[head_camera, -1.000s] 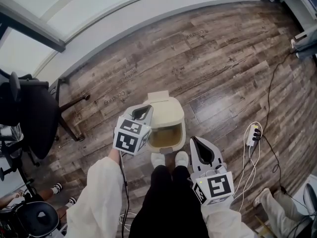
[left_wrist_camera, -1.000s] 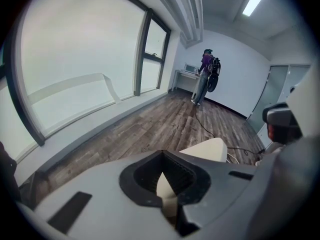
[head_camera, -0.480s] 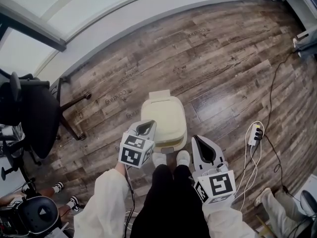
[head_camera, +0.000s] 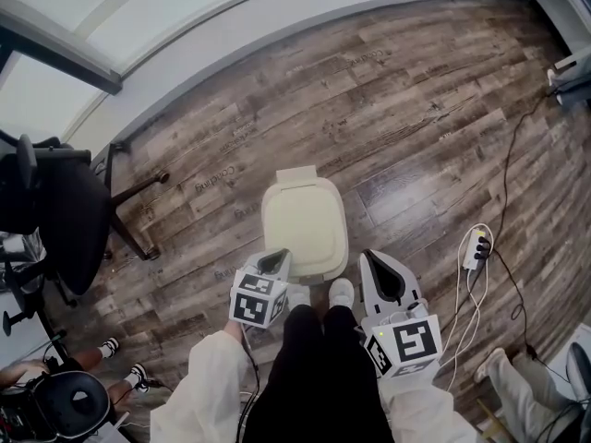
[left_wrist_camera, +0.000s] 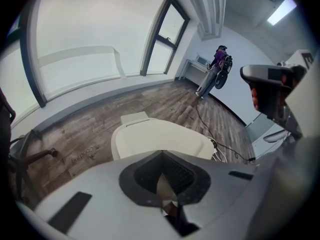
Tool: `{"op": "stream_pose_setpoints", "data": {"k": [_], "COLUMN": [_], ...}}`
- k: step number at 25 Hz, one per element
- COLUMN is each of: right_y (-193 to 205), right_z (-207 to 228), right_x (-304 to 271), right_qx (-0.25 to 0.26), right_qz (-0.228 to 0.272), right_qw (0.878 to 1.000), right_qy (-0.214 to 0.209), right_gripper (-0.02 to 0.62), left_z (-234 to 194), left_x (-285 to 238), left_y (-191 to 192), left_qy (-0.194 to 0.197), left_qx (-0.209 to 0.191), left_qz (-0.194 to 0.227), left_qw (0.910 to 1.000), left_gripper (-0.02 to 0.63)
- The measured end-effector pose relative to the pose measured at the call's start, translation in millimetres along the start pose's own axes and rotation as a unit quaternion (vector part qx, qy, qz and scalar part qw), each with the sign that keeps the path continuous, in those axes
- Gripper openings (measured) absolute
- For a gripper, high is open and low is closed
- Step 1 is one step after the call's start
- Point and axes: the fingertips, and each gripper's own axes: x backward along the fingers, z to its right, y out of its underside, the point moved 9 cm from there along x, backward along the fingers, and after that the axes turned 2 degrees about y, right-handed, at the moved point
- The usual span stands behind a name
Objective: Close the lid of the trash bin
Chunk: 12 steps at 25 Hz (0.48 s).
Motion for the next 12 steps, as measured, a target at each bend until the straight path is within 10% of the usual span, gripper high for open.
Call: {"op": "stream_pose_setpoints", "data": {"k": [12], "right_y": [12], "right_z": [-1], "right_x": [-2], "right_qx": [-0.004], "right_qz": [-0.013], "right_qw": [1.000], "right_qy": [-0.001], "right_gripper": [0.023], "left_z": [3], "left_x": [-13], "left_y": [25], "left_qy": [-0.012], "left_qx": [0.023], "left_qz": [-0.020], "left_qw": [0.9995], "left_gripper": [0.005]}}
